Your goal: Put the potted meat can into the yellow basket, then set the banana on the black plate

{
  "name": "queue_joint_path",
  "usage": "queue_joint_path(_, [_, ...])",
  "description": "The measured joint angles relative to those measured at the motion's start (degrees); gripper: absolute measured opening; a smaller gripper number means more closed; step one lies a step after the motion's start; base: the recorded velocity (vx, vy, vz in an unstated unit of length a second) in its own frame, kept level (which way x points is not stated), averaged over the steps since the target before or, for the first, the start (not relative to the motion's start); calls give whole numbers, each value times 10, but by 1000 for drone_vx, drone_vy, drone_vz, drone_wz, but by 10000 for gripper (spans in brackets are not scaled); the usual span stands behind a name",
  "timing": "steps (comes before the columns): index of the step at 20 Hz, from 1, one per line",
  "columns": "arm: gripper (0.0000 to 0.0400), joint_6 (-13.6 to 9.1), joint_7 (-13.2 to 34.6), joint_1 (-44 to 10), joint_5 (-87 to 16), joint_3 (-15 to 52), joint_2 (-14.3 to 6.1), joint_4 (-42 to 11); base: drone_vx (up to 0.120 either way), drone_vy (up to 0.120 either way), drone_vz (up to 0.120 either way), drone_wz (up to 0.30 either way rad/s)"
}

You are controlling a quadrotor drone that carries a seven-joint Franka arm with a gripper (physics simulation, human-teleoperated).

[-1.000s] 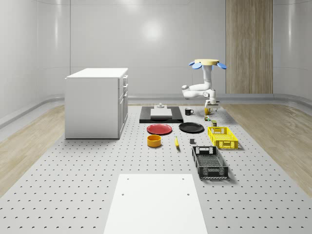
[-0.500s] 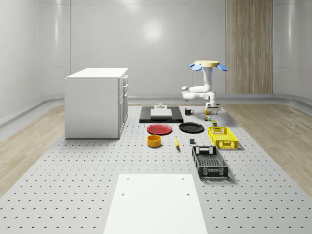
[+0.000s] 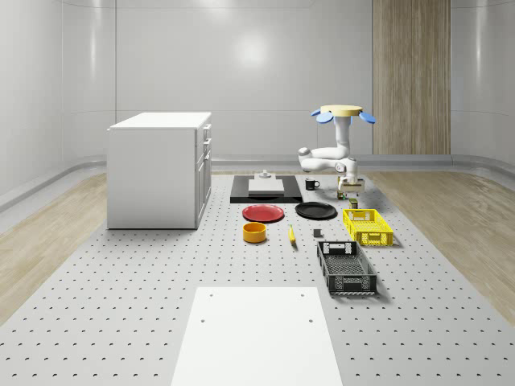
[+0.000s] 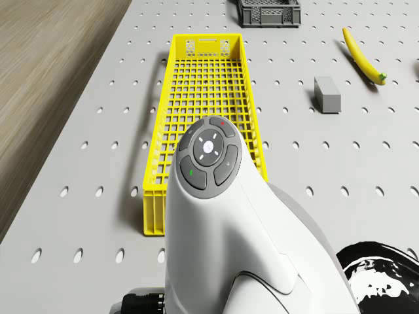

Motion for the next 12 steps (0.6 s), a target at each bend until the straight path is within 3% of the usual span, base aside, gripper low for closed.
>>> queue_joint_path(5, [400,8,2,-2,4,2,-8,0,0,48,-8,0])
queue_joint_path(9, [400,13,3,-3,6,3,-14,1,0,0,-120,0])
queue_joint_path(10, [400,15,3,-4,7,3,-16,1,0,-120,-120,0])
queue_joint_path(12, [400,18,4,-5,8,4,-19,1,0,0,-20,0])
